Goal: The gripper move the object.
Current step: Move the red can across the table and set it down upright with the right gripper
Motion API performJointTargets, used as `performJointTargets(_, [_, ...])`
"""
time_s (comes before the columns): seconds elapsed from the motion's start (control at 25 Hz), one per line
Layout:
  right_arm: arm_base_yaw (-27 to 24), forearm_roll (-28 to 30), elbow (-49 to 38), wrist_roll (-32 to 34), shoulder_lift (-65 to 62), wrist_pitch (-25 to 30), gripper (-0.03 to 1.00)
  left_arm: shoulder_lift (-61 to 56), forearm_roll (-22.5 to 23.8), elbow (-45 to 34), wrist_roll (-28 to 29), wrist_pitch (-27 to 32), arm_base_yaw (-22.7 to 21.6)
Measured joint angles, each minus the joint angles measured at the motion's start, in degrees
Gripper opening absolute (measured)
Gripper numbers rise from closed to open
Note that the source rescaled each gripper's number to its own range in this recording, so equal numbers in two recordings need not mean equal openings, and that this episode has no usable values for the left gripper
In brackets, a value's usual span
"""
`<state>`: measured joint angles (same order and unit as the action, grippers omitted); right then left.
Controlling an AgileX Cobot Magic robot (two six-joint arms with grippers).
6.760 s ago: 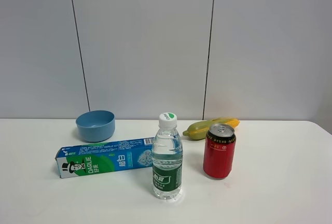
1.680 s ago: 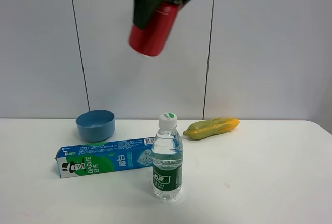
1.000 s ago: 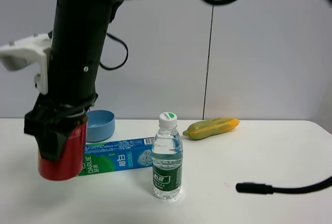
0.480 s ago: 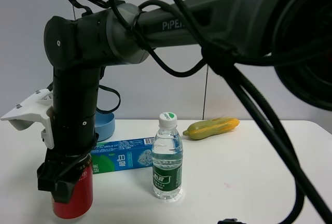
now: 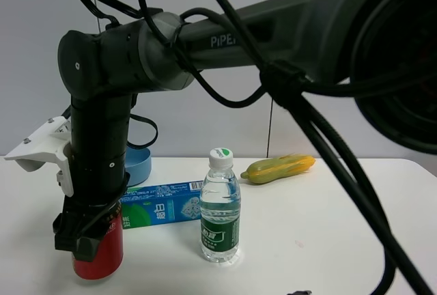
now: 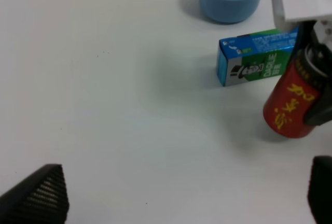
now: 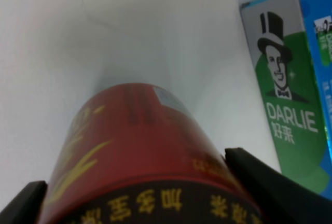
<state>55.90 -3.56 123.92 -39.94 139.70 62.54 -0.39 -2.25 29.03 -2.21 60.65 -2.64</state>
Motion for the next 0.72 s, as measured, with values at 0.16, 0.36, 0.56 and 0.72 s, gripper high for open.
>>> performJointTargets(0.16, [0.00,0.06,0.00,0.14,0.58,0.87,0.00,0.00,0.00,0.00,0.00,0.00,0.00])
performJointTargets(0.36, [0.00,0.00,0.06,0.82,0.47,0.94,0.14,0.00,0.00,0.00,0.00,0.00,0.00])
performJointTargets(0.56, [0.00,-0.02,0.46,2.51,0.47,0.89,0.22,0.00,0.00,0.00,0.00,0.00,0.00])
performJointTargets(0.72, [0.00,0.74,0.46,5.49,-1.74,0.58,0.59,0.00,0.00,0.00,0.00,0.00,0.00])
